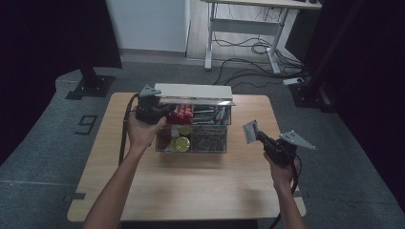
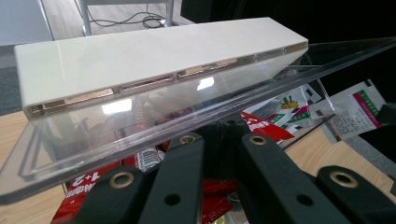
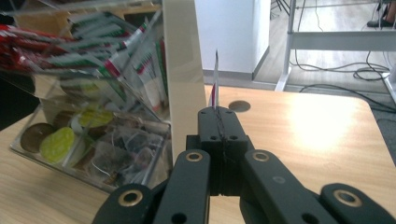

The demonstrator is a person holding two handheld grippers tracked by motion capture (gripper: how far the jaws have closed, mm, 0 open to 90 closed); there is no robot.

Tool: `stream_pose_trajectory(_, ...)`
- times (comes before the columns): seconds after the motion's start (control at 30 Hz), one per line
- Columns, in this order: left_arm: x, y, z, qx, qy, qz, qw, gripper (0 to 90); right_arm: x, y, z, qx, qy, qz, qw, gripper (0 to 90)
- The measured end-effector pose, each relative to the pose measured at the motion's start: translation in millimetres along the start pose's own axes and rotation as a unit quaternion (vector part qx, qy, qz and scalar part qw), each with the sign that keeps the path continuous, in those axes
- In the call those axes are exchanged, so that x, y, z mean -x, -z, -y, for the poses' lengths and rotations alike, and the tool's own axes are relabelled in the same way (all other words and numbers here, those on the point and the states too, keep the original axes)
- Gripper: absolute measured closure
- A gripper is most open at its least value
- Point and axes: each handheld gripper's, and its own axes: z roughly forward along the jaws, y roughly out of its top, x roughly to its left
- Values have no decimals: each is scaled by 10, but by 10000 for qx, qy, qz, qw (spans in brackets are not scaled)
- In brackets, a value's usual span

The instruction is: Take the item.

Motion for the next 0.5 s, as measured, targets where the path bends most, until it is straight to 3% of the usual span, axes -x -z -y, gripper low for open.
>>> stream_pose_trajectory(0.5,2,-4,3,-5,-10,-13,10000,900,134,-83,250,-241,-140,123,9995,894)
